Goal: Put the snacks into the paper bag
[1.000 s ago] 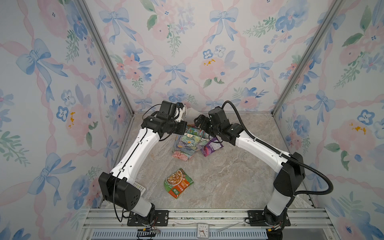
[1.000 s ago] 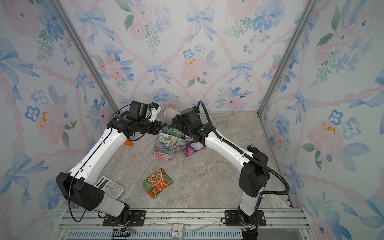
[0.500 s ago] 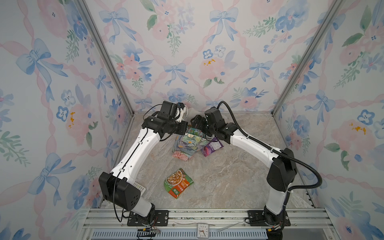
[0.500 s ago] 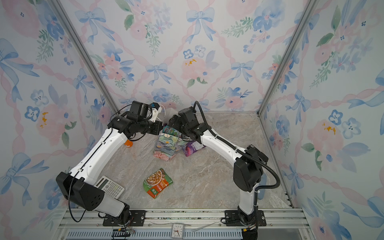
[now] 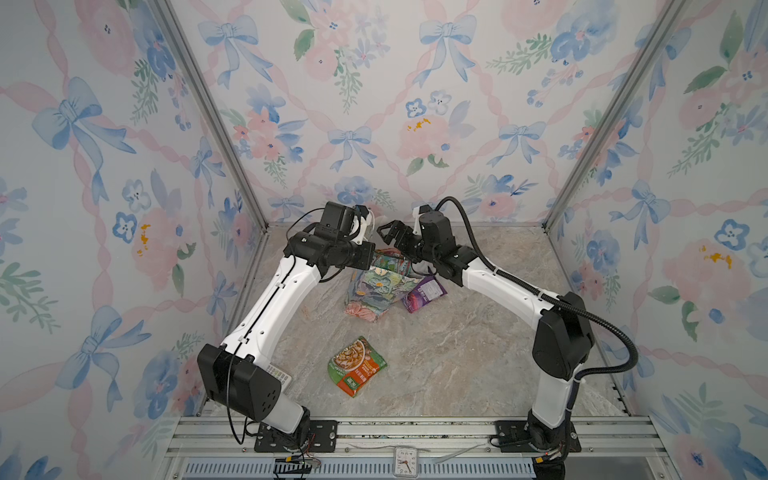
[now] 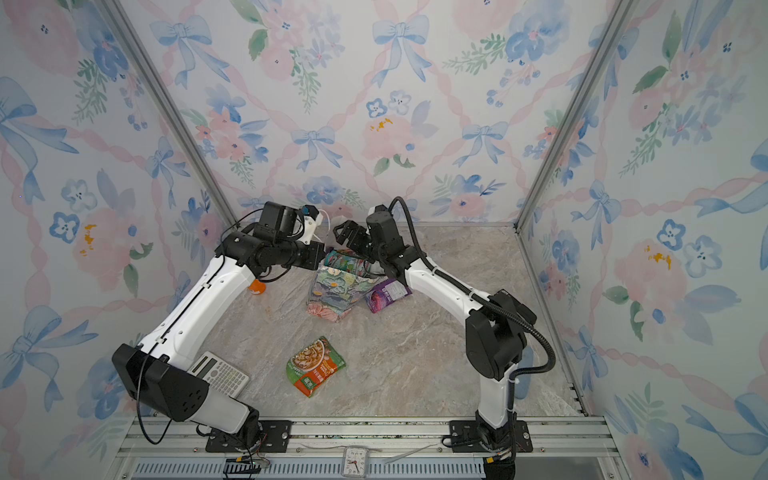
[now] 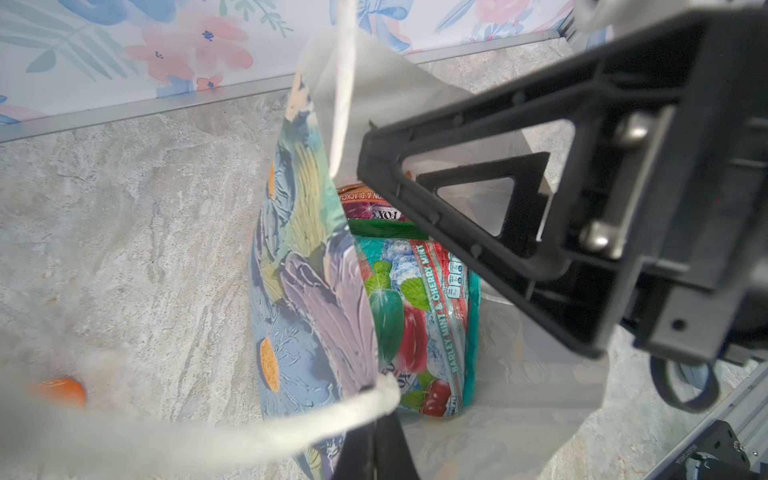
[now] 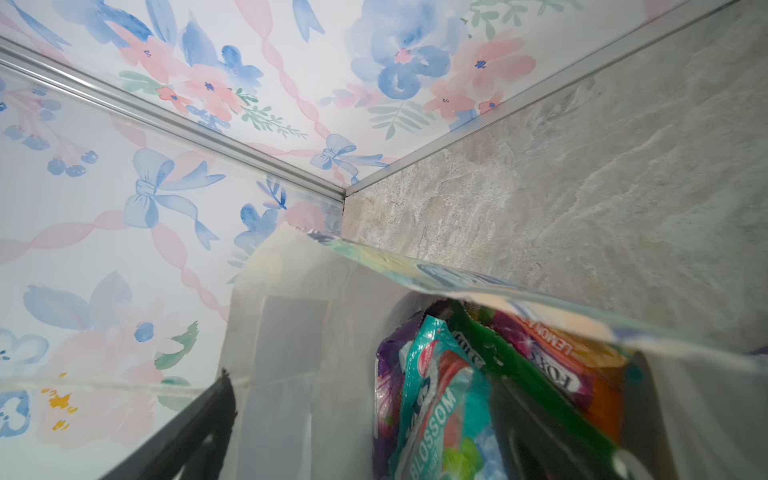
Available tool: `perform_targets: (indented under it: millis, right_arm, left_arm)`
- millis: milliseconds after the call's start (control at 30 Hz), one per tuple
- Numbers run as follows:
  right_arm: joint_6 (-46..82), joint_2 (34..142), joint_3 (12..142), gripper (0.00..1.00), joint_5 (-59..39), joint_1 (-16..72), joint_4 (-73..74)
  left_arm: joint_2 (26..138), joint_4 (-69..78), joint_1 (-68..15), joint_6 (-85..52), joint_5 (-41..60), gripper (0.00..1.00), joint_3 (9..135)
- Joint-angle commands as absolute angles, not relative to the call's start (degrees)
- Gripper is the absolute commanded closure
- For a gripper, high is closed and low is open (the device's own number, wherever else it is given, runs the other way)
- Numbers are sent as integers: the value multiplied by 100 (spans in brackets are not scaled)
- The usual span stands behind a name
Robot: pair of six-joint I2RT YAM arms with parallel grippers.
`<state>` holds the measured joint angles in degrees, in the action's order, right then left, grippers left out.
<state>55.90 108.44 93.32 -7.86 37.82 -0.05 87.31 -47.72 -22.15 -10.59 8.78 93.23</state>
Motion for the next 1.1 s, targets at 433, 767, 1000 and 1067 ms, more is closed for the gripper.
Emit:
perform_targets:
  millis: [433,767,1000,1067]
  right_arm:
    - [1561,10270,11206,10,-1161,3526,-3328]
    - [-737,10559,11773,40,-51,3604,-4773]
    - [-1811,10896,12061,53,-69,3782,-5110]
    - [-2090,10996,12118,54,-86,3826,-5163]
  left_arm:
    - [8615,-4469,-2249,-710,624,100,9353]
    - [8701,-4474,-2241,-644,914,100,9431]
    - [8756,-4478,-2241,-502,1022,100,9418]
    - [8762,-4489,-2242,-485,1065,100,9418]
